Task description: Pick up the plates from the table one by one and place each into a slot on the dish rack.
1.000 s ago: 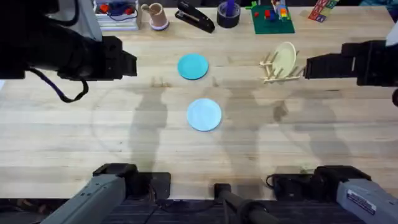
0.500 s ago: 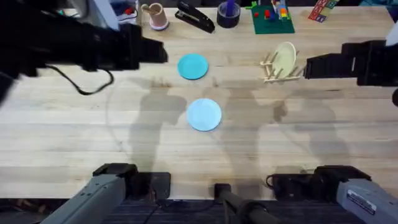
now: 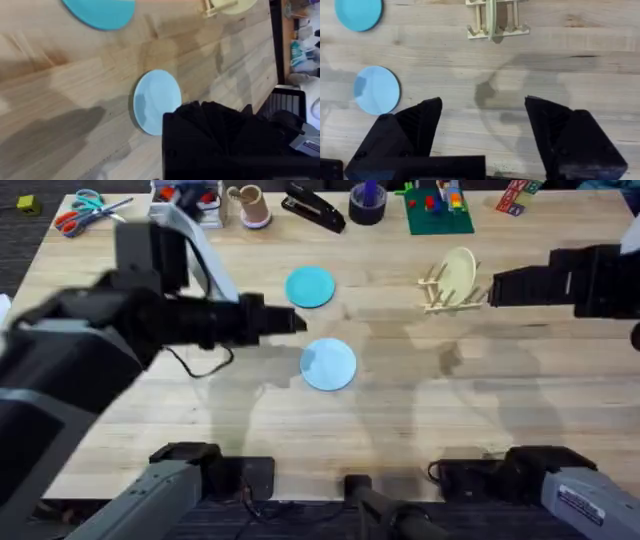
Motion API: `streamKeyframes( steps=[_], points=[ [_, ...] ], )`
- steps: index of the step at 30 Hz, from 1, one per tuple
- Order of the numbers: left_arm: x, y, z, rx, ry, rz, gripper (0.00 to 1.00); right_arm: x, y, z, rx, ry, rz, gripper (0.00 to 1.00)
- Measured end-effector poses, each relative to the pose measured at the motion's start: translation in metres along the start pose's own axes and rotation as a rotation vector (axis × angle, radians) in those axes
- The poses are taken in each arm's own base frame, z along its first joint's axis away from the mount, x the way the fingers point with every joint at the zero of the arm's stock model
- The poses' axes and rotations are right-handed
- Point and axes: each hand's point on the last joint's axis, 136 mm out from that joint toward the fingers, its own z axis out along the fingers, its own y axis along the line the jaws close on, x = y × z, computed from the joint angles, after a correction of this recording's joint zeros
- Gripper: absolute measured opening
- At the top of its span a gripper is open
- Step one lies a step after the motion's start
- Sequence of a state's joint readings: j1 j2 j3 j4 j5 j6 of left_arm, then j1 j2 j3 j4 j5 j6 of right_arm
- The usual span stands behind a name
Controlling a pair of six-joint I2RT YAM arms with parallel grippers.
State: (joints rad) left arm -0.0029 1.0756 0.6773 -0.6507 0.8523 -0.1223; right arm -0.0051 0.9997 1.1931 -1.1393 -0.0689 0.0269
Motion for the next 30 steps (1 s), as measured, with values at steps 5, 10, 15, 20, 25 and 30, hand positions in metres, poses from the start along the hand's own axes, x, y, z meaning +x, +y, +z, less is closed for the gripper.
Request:
streamKeyframes(
  steps=[5, 10, 15, 20, 25, 30],
  points=[
    [0.026, 0.012, 0.012, 0.023, 0.041, -0.066, 0.042, 0.000, 0.000, 0.000, 0.000, 0.000, 0.000, 0.995],
    [0.035, 0.017, 0.019, 0.045, 0.048, -0.078, 0.042, 0.000, 0.000, 0.000, 0.000, 0.000, 0.000, 0.995],
    [0.035, 0.025, 0.028, 0.063, 0.066, -0.098, 0.040, 0.000, 0.000, 0.000, 0.000, 0.000, 0.000, 0.995],
    [0.038, 0.038, 0.040, 0.064, 0.099, -0.119, 0.040, 0.000, 0.000, 0.000, 0.000, 0.000, 0.000, 0.995],
    [0.047, 0.045, 0.048, 0.086, 0.148, -0.131, 0.040, 0.000, 0.000, 0.000, 0.000, 0.000, 0.000, 0.995],
    [0.053, 0.050, 0.055, 0.104, 0.175, -0.128, 0.040, 0.000, 0.000, 0.000, 0.000, 0.000, 0.000, 0.995]
  ],
)
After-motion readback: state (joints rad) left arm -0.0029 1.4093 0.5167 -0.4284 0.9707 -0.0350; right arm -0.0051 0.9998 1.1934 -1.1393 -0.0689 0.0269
